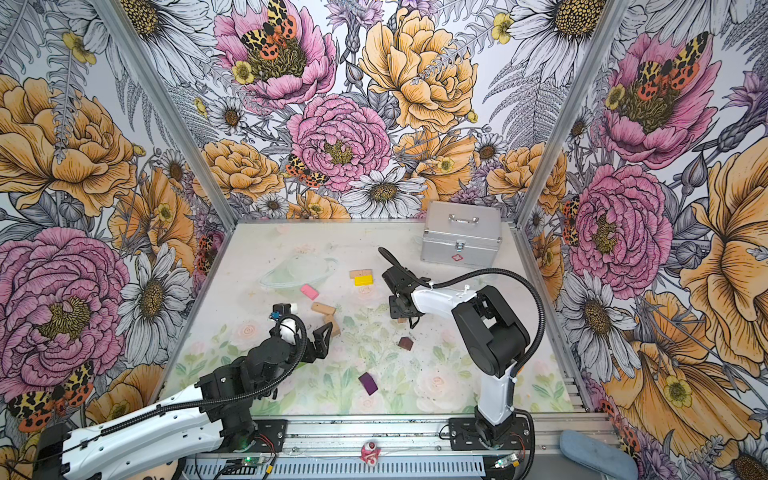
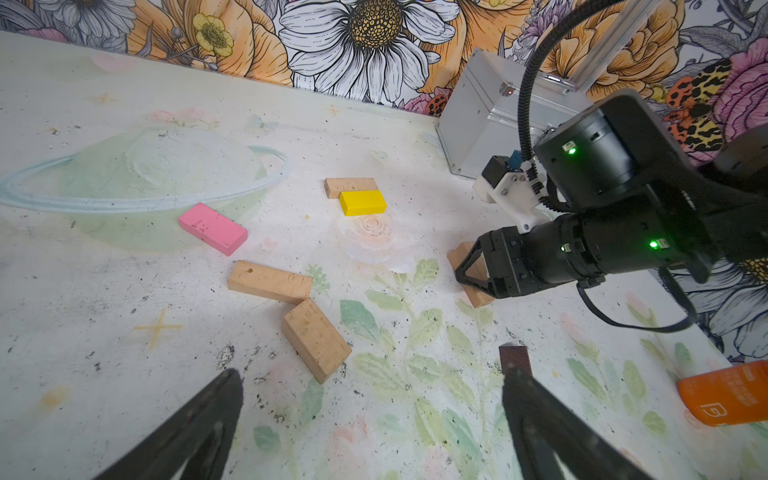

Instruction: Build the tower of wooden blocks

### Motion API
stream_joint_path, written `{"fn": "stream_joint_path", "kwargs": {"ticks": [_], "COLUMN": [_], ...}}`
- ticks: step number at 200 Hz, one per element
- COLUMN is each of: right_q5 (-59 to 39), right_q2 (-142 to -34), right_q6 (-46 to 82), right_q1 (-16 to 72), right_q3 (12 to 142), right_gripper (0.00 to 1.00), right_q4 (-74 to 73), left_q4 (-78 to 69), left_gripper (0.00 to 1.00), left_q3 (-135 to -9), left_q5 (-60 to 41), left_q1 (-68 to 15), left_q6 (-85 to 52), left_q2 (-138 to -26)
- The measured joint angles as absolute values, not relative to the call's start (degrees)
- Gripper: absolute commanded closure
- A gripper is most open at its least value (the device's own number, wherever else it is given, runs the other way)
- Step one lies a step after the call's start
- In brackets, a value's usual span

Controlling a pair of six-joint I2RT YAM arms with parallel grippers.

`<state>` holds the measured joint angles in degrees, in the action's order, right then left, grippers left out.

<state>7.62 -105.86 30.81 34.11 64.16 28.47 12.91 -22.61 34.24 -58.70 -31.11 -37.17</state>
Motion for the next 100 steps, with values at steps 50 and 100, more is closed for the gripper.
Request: {"fn": "stream_joint_path", "kwargs": {"ticks": [50, 100], "right_q5": [7.2, 7.2], "right_q2": [-102.7, -104.2], "right_q6": [31.0, 28.5], "right_q1": [34.4, 32.2], "right_q3": [63.7, 74.4], "right_gripper": [0.31, 0.64], "right_q4": [31.6, 34.2], "left_q4": [12.6, 12.6], "left_gripper": [0.01, 0.01], "left_q3": [-22.6, -22.6], "left_q5": [34.1, 34.1], "left_q1": [-58.7, -58.7], "left_q6": [-31.1, -31.0], "left_q2": [-37.2, -37.3]}}
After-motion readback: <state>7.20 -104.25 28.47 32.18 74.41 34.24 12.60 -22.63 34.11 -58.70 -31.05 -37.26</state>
